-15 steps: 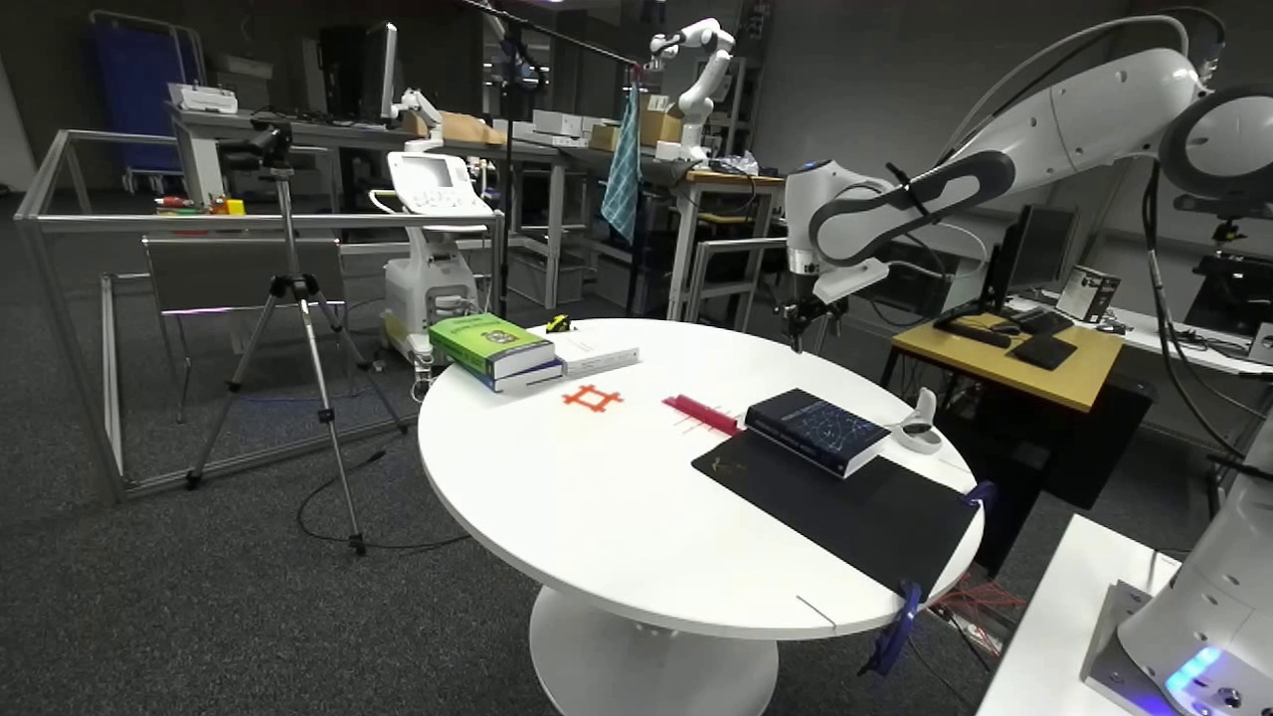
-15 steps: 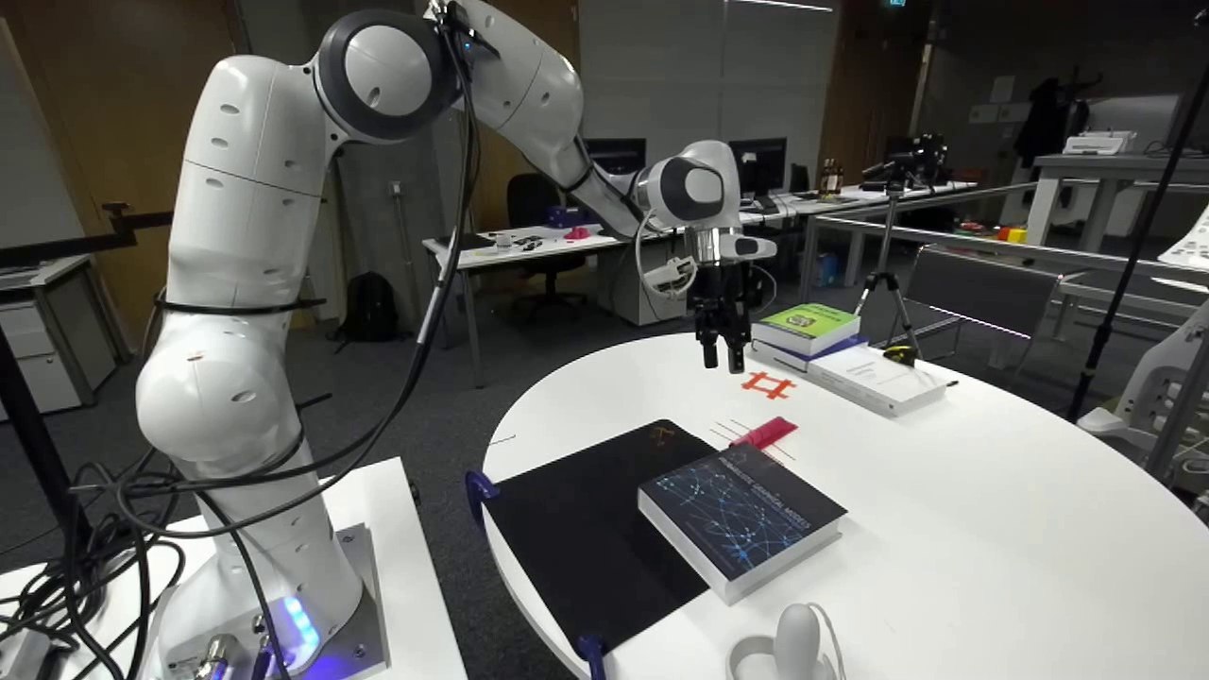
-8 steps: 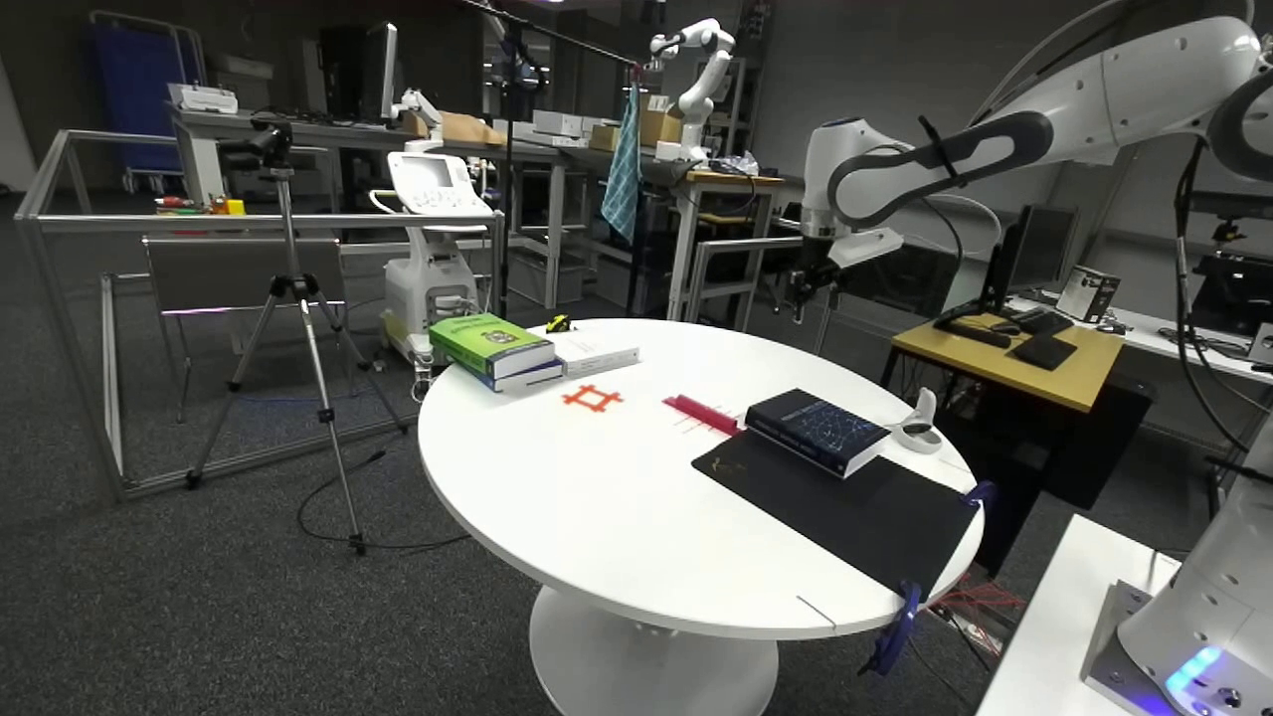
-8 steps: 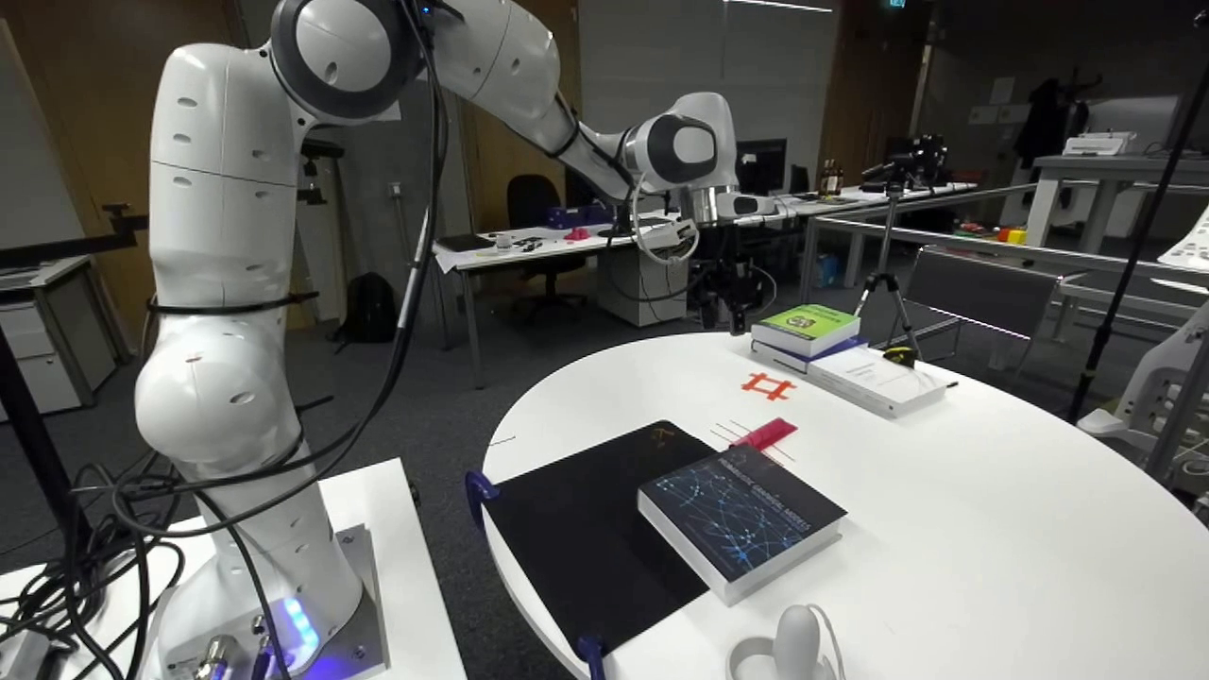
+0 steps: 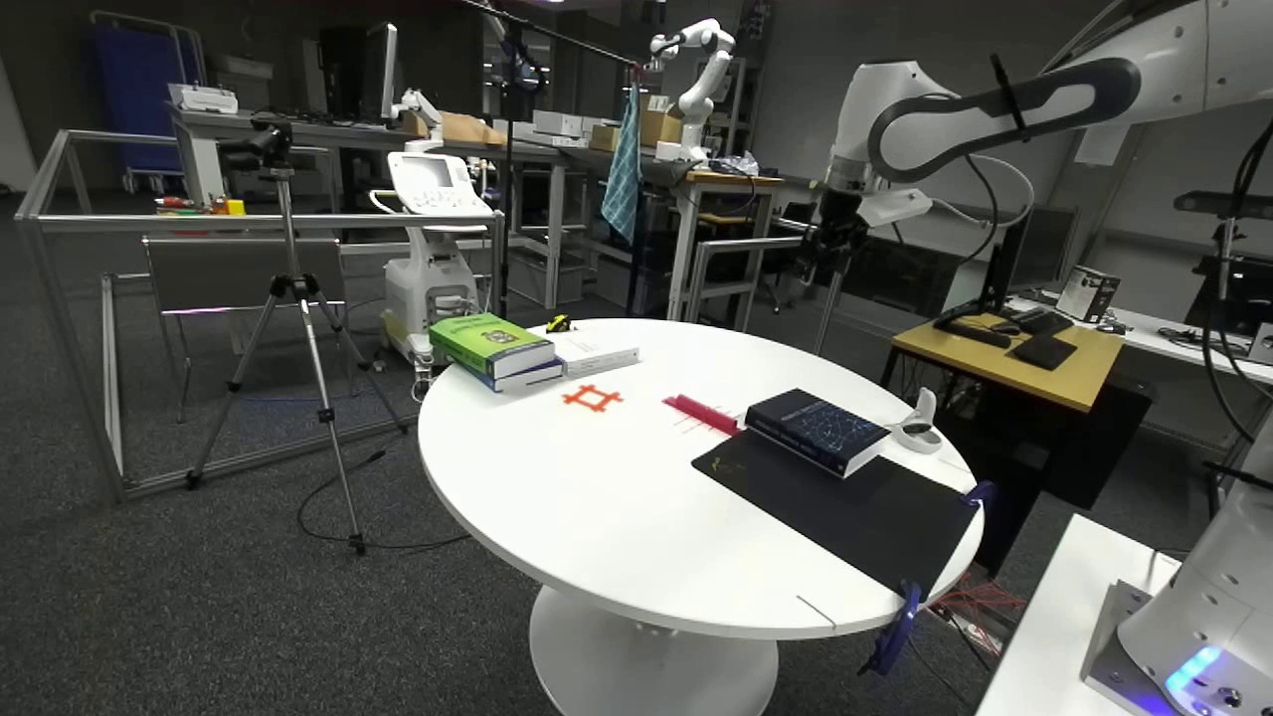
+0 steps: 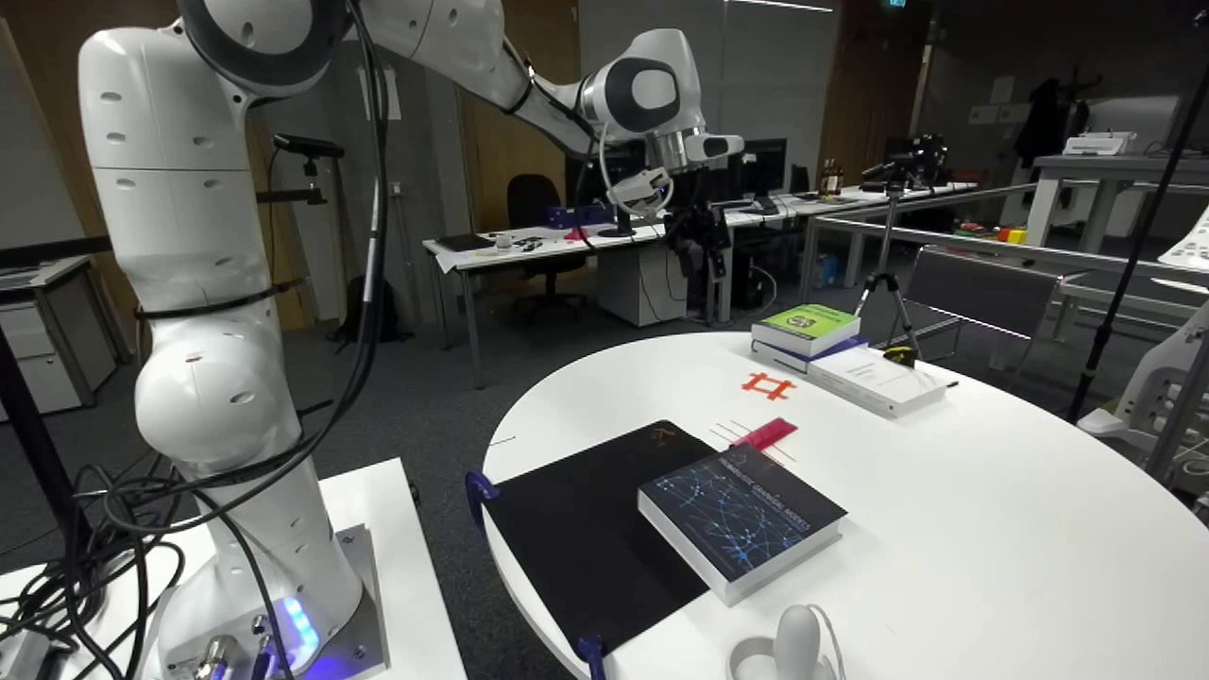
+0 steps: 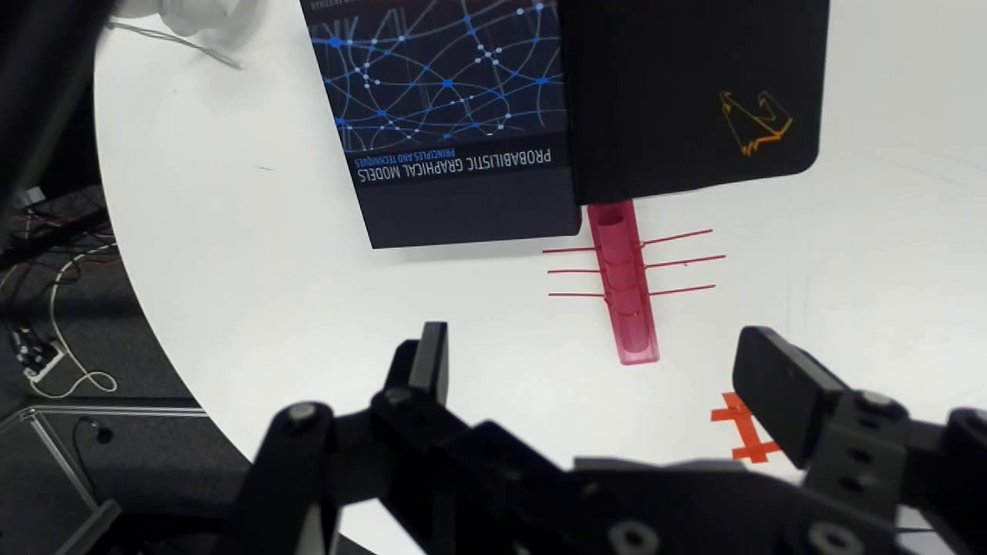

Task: Close the hardcover book

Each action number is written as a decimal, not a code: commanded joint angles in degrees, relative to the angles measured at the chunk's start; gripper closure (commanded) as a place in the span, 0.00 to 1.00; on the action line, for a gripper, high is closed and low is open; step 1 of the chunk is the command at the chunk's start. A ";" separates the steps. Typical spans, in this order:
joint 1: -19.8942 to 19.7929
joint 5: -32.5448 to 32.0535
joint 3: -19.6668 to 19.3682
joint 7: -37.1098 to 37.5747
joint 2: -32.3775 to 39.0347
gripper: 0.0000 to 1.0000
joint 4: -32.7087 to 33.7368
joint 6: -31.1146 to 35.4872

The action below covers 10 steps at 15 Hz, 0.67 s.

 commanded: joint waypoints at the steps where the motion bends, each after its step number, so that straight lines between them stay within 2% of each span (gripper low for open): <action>1: -0.17 3.46 1.17 -2.80 -7.15 0.00 -5.90 1.15; 4: 0.22 8.12 2.17 -4.05 -10.34 0.00 -8.06 -0.37; 5: -0.15 5.04 2.21 -1.66 -6.42 0.00 -4.47 -0.37; 10: -0.10 5.32 2.43 -1.62 -6.23 0.00 -4.83 -0.42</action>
